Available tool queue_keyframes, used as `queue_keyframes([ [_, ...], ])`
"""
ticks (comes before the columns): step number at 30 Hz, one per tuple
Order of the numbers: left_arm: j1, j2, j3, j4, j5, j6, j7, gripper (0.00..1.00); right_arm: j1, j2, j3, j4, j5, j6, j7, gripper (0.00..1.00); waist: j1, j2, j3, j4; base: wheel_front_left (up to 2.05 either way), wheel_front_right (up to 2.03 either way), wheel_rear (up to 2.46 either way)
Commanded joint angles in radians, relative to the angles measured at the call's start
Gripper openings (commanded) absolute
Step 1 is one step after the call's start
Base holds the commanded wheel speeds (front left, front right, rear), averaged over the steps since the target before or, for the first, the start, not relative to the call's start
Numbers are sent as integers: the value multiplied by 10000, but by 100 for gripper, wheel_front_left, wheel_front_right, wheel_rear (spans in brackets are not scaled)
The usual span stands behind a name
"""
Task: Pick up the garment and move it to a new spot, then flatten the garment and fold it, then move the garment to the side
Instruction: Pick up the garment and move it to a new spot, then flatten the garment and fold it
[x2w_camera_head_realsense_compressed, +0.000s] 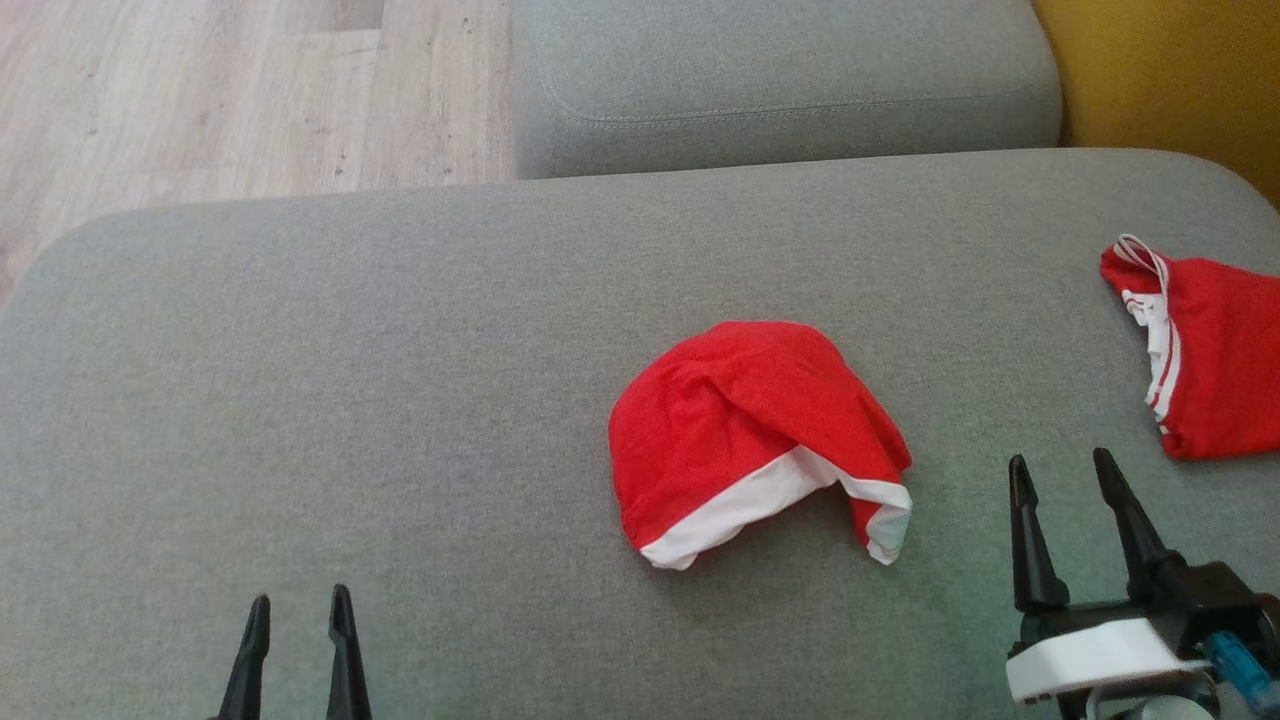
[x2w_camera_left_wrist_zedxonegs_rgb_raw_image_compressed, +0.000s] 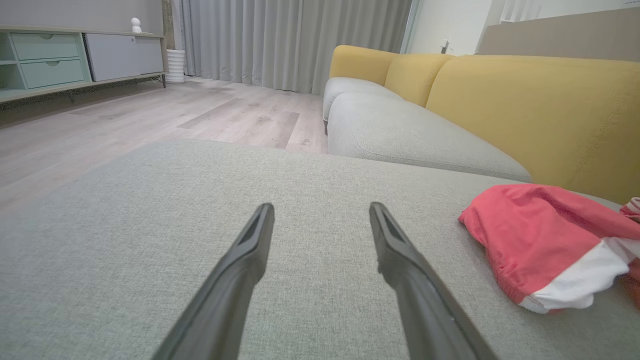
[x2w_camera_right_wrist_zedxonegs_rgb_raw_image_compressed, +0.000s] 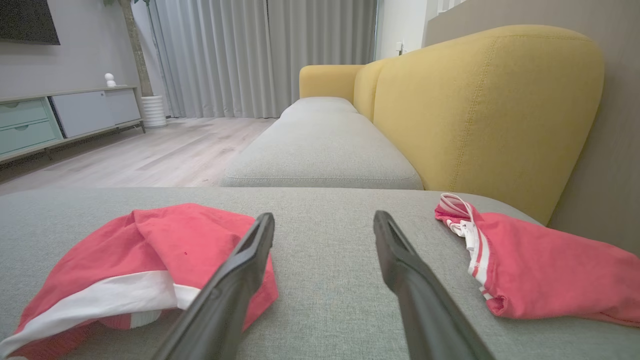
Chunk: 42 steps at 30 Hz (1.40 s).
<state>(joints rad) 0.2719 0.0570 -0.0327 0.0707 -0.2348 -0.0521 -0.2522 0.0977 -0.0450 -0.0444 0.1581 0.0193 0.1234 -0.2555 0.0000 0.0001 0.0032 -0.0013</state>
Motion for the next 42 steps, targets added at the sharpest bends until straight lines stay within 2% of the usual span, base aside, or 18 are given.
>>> queue_keyframes([
  [1,-397,-59,343,-232,152,-44,-95,100,-164,-53,251,-259,76,73,-63,100,0,-1,6,-16,0,0,0],
  [20,-517,-67,65,-161,119,-140,-95,100,-192,-53,516,-142,130,73,-63,100,0,-1,71,-165,0,0,0],
  [24,-1032,-67,-422,-557,-33,-193,-95,100,-255,-53,557,-192,111,73,-63,100,0,-1,182,-226,0,0,0],
  [27,-1638,-67,-1134,-234,-308,-243,-95,100,-361,-53,630,-209,82,73,-63,100,0,-1,299,-347,0,0,0],
  [29,-2093,-67,-1800,377,-682,-296,-95,100,-435,-53,718,-233,79,73,-63,100,0,-1,413,-466,0,0,0],
  [32,-2804,-68,-2786,1385,-2151,-274,104,100,-578,-53,930,-241,87,73,-63,100,0,-1,612,-715,0,0,0],
  [34,-3307,-68,-3391,2130,-2605,-217,424,100,-703,-53,1058,-229,112,73,-63,100,0,-1,752,-945,0,0,0],
  [36,-3697,-68,-3751,2794,-3240,-93,605,100,-809,-53,1132,-232,149,73,-63,100,0,-1,899,-1182,0,0,0],
  [42,-4479,-68,-4665,3966,-4776,-101,999,100,-929,-53,1110,-250,155,73,-63,100,0,-1,1277,-1742,0,0,0],
])
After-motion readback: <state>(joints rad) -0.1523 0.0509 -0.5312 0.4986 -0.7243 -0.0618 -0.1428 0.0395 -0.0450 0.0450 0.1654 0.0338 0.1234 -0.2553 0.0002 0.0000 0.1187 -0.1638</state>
